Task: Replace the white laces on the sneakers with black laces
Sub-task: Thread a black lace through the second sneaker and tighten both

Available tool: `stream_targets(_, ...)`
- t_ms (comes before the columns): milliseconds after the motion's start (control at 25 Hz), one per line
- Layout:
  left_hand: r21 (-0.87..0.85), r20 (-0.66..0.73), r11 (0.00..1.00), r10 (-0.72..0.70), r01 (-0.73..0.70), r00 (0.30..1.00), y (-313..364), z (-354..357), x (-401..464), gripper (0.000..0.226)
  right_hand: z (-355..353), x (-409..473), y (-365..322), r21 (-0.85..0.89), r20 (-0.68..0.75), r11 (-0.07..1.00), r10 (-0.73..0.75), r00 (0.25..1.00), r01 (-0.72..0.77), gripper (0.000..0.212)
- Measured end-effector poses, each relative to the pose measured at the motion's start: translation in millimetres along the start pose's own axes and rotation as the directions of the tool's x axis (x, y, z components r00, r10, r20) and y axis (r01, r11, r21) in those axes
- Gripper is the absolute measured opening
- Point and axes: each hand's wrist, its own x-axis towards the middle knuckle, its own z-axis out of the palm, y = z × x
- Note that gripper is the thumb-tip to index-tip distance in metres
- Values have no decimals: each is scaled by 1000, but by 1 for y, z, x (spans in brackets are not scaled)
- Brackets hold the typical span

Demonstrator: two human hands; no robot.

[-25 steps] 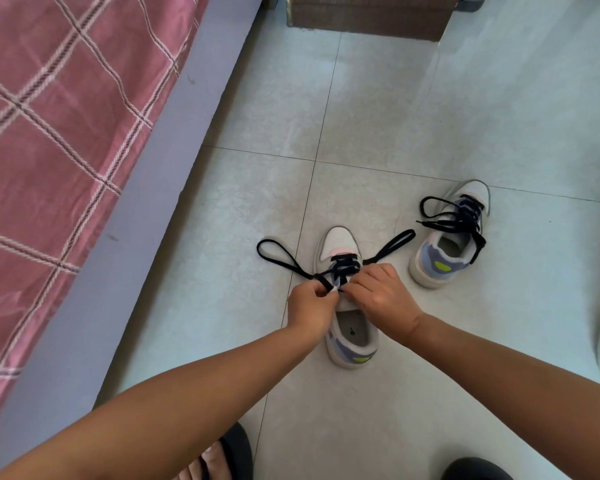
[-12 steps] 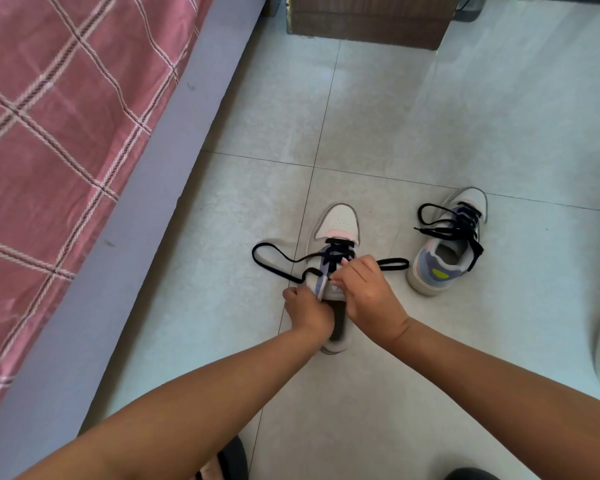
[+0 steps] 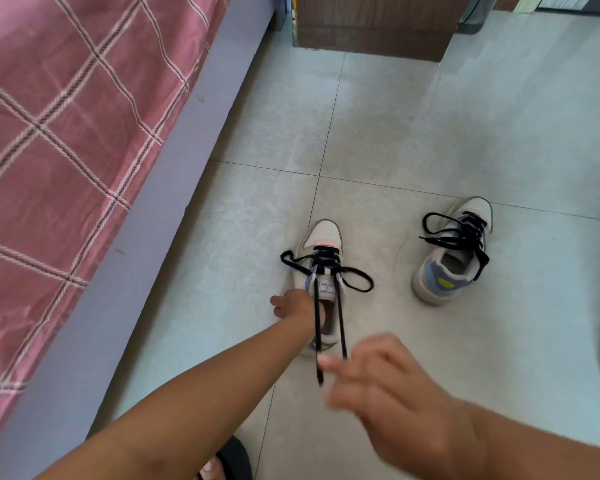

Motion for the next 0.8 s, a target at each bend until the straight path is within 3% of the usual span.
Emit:
stream_targets(160,-118,21,992,-32,35,999,1,-14,3,50,-8,-12,7,-13,66,999,48,997,-47,12)
stream_targets(240,-290,-34,952,-108,94,994,-10,-21,1,43,-5,-12,22,-42,22,996,75,997,-74,10)
stream_targets(280,-454,9,882,-135,125,991,-17,-26,-6,36,-6,-13,25,-35,6,997,67,998,-67,10)
stream_targets(360,-704,327,644,-78,298,942,-22,-37,-33,37,-4,-12,19,-14,-17,1000,14,1000,-14,10)
stream_targets(400,-708,504,579,11,405,864,-23,-41,-44,48,-1,-11,14,-10,-9,1000,-27,1000,27,10)
stream_targets(480,-644,683,591,156,486,714,-17,-45,-59,60,6,-8,9,2,59,994,-107,993,107,11)
stream_targets(560,-658,703,571,233,491,671,-7,-49,-68,51,10,-8,9,33,126,990,-142,982,139,16)
stream_targets(640,-717,598,593,254,367,760,-3,-53,-75,36,9,-14,10,121,182,993,-30,983,7,28)
stream_targets(680,-740,497,631,278,233,822,-5,-53,-77,33,7,-14,11,189,190,962,163,968,-199,35)
stream_targets(720,-728,427,677,317,114,847,-8,-53,-83,31,6,-15,13,265,176,838,445,878,-478,42)
stream_targets(760,-692,414,721,351,40,840,-13,-52,-88,31,6,-12,18,366,194,559,737,648,-744,49)
stream_targets(800,-631,461,775,403,-28,791,-19,-51,-97,33,8,-8,26,446,318,128,902,291,-886,55)
